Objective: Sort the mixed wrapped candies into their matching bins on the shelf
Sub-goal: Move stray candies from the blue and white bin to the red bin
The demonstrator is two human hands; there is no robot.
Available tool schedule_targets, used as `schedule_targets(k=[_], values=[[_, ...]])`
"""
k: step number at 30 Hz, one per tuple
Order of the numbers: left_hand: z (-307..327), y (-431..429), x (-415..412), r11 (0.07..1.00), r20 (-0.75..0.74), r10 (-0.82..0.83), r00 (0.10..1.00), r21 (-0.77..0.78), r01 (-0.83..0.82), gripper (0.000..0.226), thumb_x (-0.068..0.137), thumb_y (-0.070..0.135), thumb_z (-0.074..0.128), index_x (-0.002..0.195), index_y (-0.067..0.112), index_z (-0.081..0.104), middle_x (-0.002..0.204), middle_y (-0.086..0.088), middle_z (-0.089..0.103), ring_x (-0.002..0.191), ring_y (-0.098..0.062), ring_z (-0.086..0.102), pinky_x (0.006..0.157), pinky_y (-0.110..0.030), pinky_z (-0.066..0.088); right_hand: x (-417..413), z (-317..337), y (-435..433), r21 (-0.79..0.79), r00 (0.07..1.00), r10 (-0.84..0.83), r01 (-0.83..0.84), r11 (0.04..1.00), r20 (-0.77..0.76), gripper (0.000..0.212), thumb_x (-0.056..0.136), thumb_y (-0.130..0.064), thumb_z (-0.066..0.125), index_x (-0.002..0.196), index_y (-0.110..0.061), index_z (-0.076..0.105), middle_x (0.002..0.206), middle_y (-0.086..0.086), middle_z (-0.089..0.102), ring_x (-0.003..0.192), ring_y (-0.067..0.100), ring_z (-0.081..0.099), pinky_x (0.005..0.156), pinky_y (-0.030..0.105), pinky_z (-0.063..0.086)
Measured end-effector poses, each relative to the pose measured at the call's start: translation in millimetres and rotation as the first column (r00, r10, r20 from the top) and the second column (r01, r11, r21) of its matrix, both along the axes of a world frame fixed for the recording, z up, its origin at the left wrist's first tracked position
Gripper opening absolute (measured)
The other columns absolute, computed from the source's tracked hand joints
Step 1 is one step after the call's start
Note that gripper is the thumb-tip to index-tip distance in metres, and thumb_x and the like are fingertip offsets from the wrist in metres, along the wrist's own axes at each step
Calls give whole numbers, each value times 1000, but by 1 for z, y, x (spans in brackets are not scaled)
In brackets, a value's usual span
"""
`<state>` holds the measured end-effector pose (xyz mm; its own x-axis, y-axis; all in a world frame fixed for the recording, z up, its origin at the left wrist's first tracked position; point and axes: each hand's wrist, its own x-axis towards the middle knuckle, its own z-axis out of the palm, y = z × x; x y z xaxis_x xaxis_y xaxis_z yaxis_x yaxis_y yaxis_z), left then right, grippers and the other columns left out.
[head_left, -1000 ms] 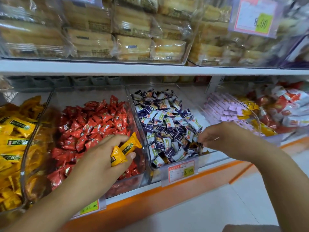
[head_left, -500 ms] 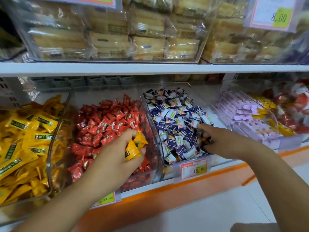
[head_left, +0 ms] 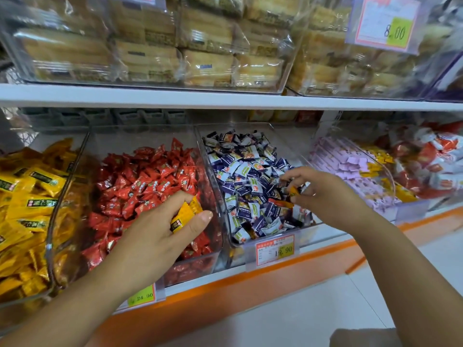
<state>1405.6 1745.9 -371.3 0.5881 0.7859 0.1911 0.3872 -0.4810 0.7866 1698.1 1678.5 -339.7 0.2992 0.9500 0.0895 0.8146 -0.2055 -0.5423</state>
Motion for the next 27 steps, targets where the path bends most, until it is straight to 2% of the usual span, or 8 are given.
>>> schedule_targets(k=[4,7,12,17,19,21,24,27], values=[[2,-1,1,1000,-13,13,1000,-18,-14,42,79,66,45,85,25,53,66,-8,56,52,-19,48,49,-31,35,2,14,-1,29,999,-35,35,999,23,34,93,-10,61,108,-41,59,93,-12,60,66,9,61,49,16,43],[1,-1,1,999,2,42,999,-32,-42,34,81,60,47,86,27,54,69,-7,64,58,-24,56,57,-40,43,0,20,-2,-1,998,-45,45,999,44,33,93,-8,59,105,-39,62,77,-8,61,48,6,52,38,16,35],[-1,0,4,994,73,103,992,-45,-100,11,93,34,54,83,31,54,70,3,68,58,-7,62,59,-27,49,-6,13,-3,-158,999,-44,48,986,28,25,89,-1,61,88,-25,64,75,-15,52,35,3,41,36,14,30],[2,-1,3,994,94,100,991,-40,-97,3,93,36,52,94,35,49,76,2,68,63,-4,65,62,-27,48,-7,30,-7,85,977,-119,105,991,179,23,95,-14,57,96,-36,58,87,-14,59,60,0,55,47,10,39],[3,0,2,996,88,88,992,-32,-85,2,93,38,51,92,35,50,77,3,68,67,-2,65,60,-22,46,-15,40,-12,321,993,-89,62,945,71,21,93,-14,60,98,-34,60,88,-10,67,70,9,61,62,21,51],[4,0,2,997,84,73,994,-22,-71,3,93,38,49,92,36,50,79,5,68,70,-2,65,64,-28,48,-36,45,-15,448,979,86,5,894,-183,22,91,-8,61,99,-28,63,88,-4,72,74,17,65,67,29,54],[5,-1,3,998,122,60,991,-25,-57,9,93,41,47,99,38,53,84,9,67,73,-4,64,71,-35,50,-74,32,-9,401,892,306,-161,902,-331,27,91,-1,59,103,-25,62,92,-5,74,84,22,67,73,31,56],[6,-3,3,1000,106,25,994,-21,-23,30,87,64,47,115,55,48,93,16,64,73,-9,64,72,-42,52,-100,15,2,371,844,359,-209,905,-399,31,93,-1,58,104,-29,62,95,-6,73,87,23,67,75,31,57]])
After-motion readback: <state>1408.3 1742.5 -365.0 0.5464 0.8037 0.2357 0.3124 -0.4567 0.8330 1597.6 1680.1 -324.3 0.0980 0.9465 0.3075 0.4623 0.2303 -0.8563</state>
